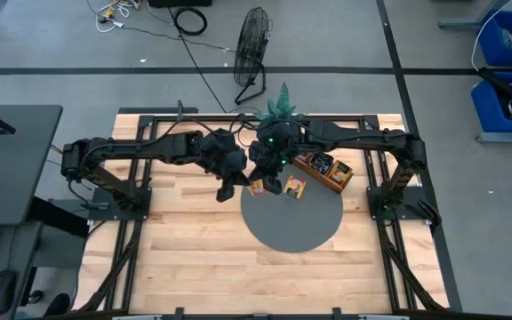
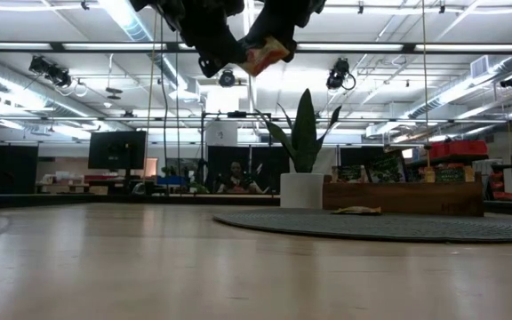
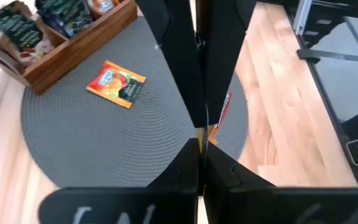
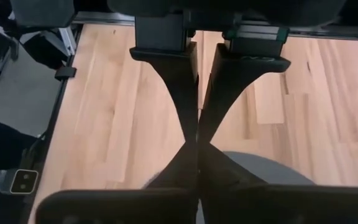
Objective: Pick & Place Tea
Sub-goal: Put the yellow tea bag into the wooden organizer
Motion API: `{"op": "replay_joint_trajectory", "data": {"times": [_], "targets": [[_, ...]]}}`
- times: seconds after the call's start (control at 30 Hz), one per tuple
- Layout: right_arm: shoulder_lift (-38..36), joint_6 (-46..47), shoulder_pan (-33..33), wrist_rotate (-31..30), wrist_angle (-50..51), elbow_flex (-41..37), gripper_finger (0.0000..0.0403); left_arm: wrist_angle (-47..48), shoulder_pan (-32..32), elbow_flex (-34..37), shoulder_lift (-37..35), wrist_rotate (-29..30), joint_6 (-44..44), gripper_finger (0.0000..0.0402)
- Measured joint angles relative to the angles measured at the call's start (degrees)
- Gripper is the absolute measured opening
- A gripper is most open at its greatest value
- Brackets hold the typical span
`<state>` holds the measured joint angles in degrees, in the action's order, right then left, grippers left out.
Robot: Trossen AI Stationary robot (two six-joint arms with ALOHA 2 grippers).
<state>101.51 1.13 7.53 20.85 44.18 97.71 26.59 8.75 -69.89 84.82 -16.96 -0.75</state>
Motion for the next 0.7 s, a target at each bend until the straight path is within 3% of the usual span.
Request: {"op": "replay_joint_trajectory", "data": {"times": [0.17,0.4,0.7], "targets": [[-0.18,-0.53,0.0,-1.16,0.26,-0.02,0.0002,0.0,0.0,0.02,0.0,0.78,0.04,0.0023],[-2.87,-0.75,0.89,-7.32,1.69,-0.38,0.0001,-0.3,0.07,0.02,-0.07,1.23,3.1,0.0052],[-16.41,2.06,4.67,-14.59,1.56,-10.87,0.0,-0.51,0.07,0.02,-0.09,6.63,4.62,0.0055]]}}
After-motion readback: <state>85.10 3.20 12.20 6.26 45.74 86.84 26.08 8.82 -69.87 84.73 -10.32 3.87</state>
